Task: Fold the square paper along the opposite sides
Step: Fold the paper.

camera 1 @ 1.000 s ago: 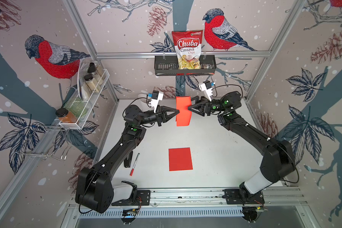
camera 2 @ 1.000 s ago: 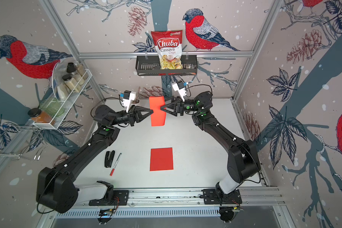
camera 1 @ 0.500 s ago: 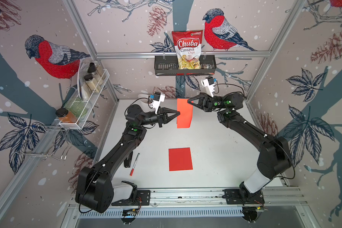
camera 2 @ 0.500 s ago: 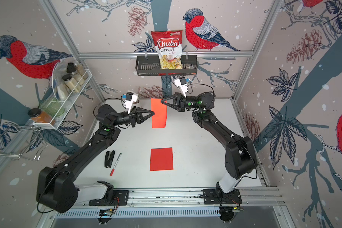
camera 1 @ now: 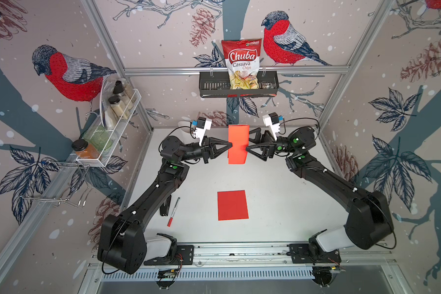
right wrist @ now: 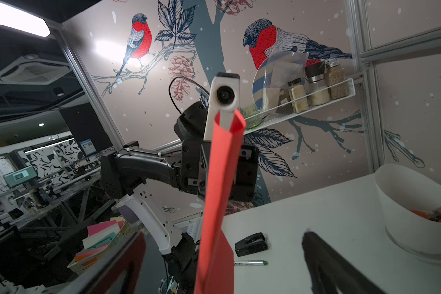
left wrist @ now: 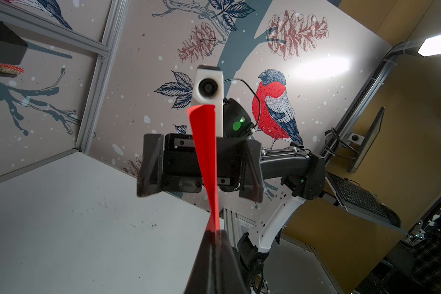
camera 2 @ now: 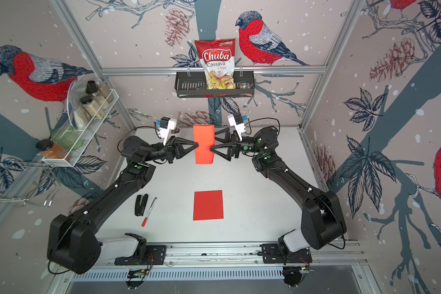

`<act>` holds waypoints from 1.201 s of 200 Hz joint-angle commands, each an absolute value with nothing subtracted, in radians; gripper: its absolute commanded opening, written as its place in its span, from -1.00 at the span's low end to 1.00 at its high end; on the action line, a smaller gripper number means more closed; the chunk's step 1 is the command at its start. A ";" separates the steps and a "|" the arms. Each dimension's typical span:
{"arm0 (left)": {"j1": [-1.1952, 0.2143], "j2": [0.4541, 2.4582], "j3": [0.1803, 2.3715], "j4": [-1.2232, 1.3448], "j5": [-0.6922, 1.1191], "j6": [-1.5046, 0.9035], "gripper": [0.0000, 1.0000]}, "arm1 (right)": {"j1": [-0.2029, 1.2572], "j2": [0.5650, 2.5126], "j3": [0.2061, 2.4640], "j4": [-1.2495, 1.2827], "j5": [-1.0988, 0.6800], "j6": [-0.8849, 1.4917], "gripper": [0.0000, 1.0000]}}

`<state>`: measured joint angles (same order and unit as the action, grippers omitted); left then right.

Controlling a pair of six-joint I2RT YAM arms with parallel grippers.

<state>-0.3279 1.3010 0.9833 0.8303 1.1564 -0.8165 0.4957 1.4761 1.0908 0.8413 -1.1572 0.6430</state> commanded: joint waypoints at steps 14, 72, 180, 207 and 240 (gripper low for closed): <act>-0.333 1.317 0.992 0.960 1.179 -0.908 -1.00 | 0.511 1.470 1.034 0.838 -1.141 0.521 0.86; -0.330 1.344 1.025 0.953 1.183 -0.905 -1.00 | 0.512 1.443 0.970 0.886 -1.185 0.562 0.03; -0.329 1.352 1.023 0.911 1.182 -0.881 -1.00 | 0.497 1.393 0.950 0.831 -1.178 0.549 -0.87; -0.326 1.356 1.026 0.876 1.185 -0.860 -1.00 | 0.493 1.386 0.954 0.799 -1.166 0.542 -0.20; -0.322 1.385 1.147 0.217 1.056 -0.392 -1.00 | 0.421 1.323 0.882 0.657 -0.983 0.449 0.74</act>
